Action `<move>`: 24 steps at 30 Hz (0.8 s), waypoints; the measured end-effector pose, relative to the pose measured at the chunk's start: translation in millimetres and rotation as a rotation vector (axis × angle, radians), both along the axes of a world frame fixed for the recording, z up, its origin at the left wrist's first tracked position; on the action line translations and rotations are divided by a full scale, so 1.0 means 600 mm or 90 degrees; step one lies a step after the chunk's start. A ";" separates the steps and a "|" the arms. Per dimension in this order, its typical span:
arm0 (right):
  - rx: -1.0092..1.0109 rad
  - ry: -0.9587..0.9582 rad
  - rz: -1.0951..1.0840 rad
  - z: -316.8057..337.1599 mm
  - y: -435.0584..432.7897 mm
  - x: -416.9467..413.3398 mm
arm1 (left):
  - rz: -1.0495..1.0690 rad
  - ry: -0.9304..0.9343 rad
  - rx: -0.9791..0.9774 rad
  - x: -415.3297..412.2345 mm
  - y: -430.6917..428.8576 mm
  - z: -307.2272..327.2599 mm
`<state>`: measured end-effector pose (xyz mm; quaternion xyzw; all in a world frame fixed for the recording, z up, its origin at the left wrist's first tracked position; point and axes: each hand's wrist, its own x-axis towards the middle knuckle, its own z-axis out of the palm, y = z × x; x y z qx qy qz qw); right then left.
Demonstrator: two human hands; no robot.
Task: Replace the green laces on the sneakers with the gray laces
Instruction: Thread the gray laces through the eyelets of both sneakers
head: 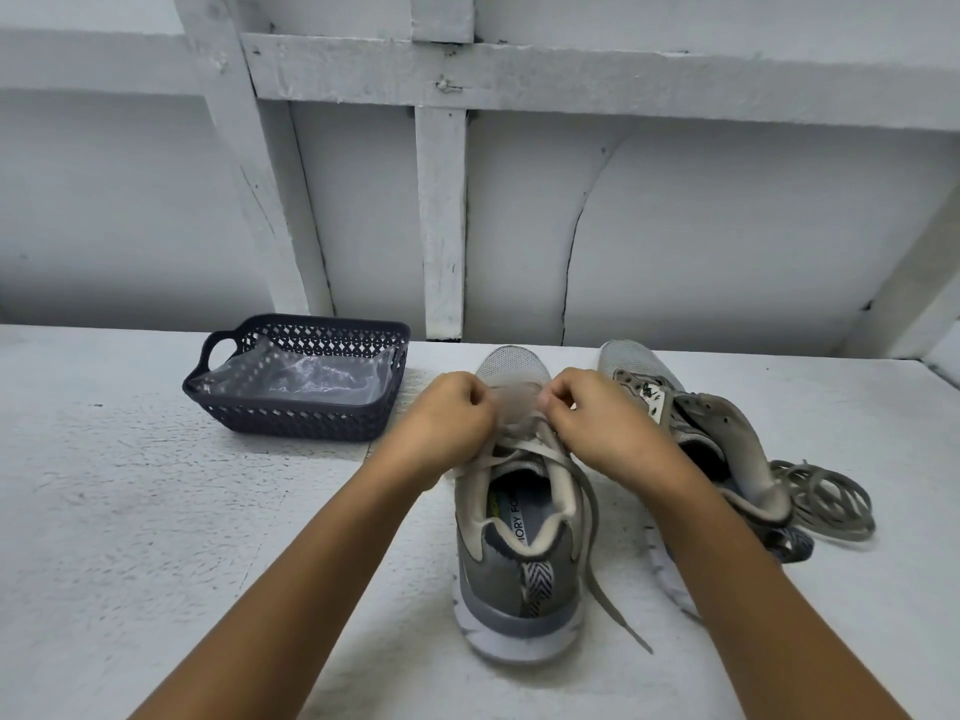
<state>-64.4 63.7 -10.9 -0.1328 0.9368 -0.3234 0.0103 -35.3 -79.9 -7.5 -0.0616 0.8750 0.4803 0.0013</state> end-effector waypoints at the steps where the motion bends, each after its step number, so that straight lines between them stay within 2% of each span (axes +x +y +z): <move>1: 0.003 0.008 -0.022 -0.007 0.001 0.002 | 0.026 -0.006 0.028 -0.001 -0.002 -0.007; 5: -0.140 -0.002 -0.120 -0.027 0.003 0.013 | 0.155 -0.030 0.315 0.009 -0.004 -0.030; 8: -0.224 -0.026 -0.155 -0.034 0.002 0.019 | 0.185 -0.015 0.378 0.020 0.001 -0.040; 10: -0.239 0.002 -0.146 -0.029 0.003 0.026 | 0.175 0.028 0.325 0.028 0.002 -0.040; 12: -0.240 0.054 -0.109 -0.021 0.006 0.037 | 0.129 0.121 0.219 0.037 -0.002 -0.039; 14: -0.171 0.090 -0.041 -0.015 0.008 0.052 | 0.052 0.231 0.053 0.047 -0.006 -0.039; 16: -0.098 0.119 -0.018 -0.016 0.004 0.061 | -0.004 0.284 -0.069 0.052 -0.004 -0.044; 20: -0.088 0.165 -0.052 -0.014 -0.012 0.069 | 0.039 0.342 -0.104 0.055 0.008 -0.050; 24: -0.058 0.199 -0.083 -0.017 -0.024 0.071 | 0.093 0.371 -0.058 0.051 0.019 -0.052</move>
